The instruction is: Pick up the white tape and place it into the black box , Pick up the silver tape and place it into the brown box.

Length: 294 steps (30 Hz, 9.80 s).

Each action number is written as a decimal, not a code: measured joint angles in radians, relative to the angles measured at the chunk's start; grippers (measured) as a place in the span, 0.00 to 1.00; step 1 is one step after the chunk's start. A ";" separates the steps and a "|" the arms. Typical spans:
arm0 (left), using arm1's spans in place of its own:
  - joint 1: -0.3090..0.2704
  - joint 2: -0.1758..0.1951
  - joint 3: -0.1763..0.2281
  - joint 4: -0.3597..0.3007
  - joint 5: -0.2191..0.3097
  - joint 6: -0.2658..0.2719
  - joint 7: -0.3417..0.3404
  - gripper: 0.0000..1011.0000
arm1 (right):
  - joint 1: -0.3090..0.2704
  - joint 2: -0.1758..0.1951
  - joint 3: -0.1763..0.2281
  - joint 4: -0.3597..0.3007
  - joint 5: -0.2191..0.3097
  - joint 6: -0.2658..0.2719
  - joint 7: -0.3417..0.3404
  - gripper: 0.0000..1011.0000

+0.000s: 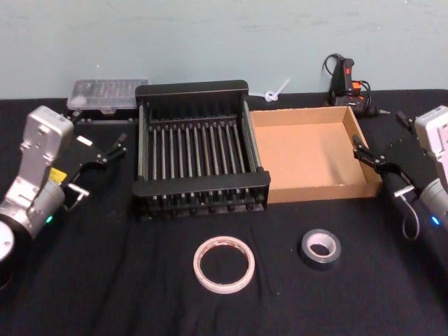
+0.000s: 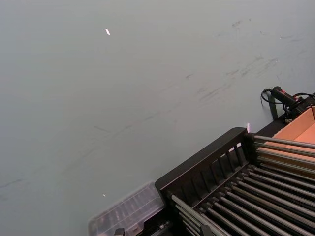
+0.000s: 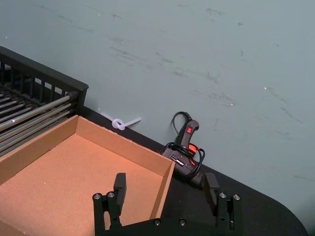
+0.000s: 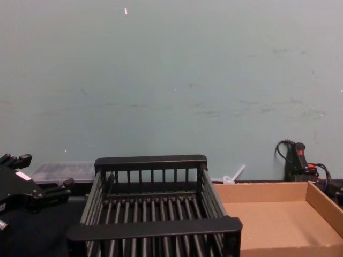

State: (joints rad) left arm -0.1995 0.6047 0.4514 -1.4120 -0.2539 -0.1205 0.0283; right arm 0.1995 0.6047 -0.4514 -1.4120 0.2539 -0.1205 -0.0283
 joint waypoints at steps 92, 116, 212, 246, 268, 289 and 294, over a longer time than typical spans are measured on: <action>0.000 0.000 0.000 0.000 0.000 0.000 0.000 0.99 | -0.170 0.017 0.116 -0.194 0.147 0.063 0.159 0.99; 0.000 0.000 0.000 0.000 0.000 0.000 0.000 0.99 | -0.339 0.082 0.158 -0.350 0.196 0.246 0.260 0.99; 0.000 0.000 0.000 0.000 0.000 0.000 0.000 0.99 | -0.282 0.004 0.160 -0.305 0.113 0.472 0.361 0.14; 0.000 0.000 0.000 0.000 0.000 0.000 0.000 0.99 | -0.035 -0.094 0.182 -0.174 0.143 0.418 0.356 0.14; 0.000 0.000 0.000 0.000 0.000 0.000 0.000 0.99 | 0.246 -0.279 0.116 0.198 0.049 0.446 0.321 0.14; 0.000 0.000 0.000 0.000 0.000 0.000 0.000 0.99 | 0.283 -0.323 0.108 0.293 0.007 0.433 0.312 0.16; 0.000 0.000 0.000 0.000 0.000 0.000 0.000 0.99 | 0.282 -0.322 0.109 0.291 0.010 0.433 0.313 0.28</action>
State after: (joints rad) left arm -0.1995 0.6047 0.4514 -1.4120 -0.2539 -0.1205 0.0282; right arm 0.4820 0.2824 -0.3428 -1.1210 0.2635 0.3126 0.2847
